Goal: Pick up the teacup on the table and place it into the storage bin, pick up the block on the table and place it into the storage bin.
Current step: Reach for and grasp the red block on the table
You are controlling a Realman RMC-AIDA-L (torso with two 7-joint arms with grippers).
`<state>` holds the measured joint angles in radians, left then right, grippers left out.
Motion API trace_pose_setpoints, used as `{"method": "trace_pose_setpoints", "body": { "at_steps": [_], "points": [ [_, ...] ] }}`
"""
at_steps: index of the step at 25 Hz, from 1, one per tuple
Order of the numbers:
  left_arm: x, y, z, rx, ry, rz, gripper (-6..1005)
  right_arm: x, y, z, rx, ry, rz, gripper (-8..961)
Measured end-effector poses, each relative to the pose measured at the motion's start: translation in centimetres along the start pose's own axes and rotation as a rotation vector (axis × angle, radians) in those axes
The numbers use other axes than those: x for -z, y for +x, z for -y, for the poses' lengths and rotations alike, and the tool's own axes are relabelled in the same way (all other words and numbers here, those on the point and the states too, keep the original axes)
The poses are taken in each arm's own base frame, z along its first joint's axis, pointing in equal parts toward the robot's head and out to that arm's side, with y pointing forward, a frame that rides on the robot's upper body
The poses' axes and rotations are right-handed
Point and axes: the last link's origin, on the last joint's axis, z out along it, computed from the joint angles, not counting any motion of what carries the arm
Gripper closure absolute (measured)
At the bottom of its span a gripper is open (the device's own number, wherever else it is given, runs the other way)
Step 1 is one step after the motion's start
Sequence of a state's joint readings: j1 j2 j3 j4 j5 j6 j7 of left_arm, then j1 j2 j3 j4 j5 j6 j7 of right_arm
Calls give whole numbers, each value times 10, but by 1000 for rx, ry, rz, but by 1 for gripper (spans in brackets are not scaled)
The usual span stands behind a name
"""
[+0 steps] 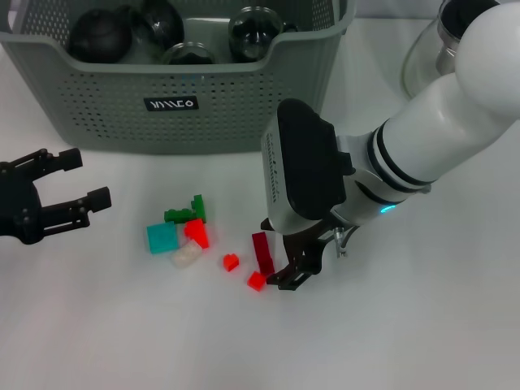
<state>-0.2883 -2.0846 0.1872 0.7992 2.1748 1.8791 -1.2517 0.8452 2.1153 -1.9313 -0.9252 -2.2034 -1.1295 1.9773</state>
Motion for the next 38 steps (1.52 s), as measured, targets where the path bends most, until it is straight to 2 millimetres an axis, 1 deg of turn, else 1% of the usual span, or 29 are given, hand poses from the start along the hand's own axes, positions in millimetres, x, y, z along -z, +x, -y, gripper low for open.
{"method": "trace_pose_setpoints", "body": {
  "at_steps": [18,38],
  "points": [
    [2,-3,-2,8,5,1,138,-3,-3,0,9,9,7,107],
    [2,-4,-4,11,-4,0,138,-3,-2,2,-18,22,24,112]
  ]
}}
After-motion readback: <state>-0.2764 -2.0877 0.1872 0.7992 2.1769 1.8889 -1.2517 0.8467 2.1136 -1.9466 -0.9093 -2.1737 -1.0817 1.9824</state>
